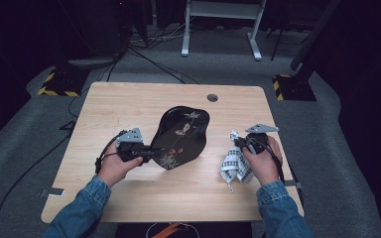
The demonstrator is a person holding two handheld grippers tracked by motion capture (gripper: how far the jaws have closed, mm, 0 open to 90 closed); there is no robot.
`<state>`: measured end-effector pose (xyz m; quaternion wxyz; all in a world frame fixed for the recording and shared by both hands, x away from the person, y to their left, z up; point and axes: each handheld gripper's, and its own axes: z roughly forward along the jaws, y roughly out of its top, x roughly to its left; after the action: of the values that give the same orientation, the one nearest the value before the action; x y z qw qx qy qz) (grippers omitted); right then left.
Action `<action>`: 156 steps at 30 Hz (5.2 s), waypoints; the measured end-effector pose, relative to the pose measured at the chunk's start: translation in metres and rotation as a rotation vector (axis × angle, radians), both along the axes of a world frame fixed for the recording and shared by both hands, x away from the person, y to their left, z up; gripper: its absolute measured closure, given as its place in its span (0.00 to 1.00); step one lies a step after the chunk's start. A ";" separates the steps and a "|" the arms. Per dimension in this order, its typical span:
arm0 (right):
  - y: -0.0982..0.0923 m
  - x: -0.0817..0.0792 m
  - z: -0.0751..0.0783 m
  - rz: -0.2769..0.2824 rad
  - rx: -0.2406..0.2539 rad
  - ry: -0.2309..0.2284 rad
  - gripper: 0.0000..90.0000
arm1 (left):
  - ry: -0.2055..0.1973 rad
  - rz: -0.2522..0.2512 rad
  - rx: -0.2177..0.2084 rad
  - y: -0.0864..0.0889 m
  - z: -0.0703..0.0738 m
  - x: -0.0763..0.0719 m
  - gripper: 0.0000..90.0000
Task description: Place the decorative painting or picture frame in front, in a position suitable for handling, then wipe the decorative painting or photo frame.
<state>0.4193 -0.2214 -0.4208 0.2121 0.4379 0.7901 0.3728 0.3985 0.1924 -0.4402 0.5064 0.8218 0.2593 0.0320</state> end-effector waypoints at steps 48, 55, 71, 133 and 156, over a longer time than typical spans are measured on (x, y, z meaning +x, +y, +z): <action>0.134 -0.023 0.108 0.380 -0.050 -0.320 0.93 | -0.010 -0.009 0.005 0.000 0.000 -0.001 0.89; 0.140 -0.019 0.106 0.385 -0.064 -0.317 0.93 | -0.020 -0.011 0.016 -0.001 0.001 -0.002 0.89; 0.176 -0.032 0.109 0.488 -0.105 -0.321 0.93 | -0.027 -0.008 0.022 -0.003 0.001 -0.003 0.89; 0.140 -0.013 0.096 0.346 -0.113 -0.260 0.92 | -0.032 -0.006 0.030 -0.005 0.003 -0.004 0.89; 0.142 -0.014 0.090 0.358 -0.135 -0.240 0.92 | -0.023 -0.004 0.030 -0.006 0.004 -0.004 0.89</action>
<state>0.4055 -0.0793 -0.3310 0.2641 0.2280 0.8474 0.4002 0.3946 0.1862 -0.4364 0.4969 0.8294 0.2514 0.0446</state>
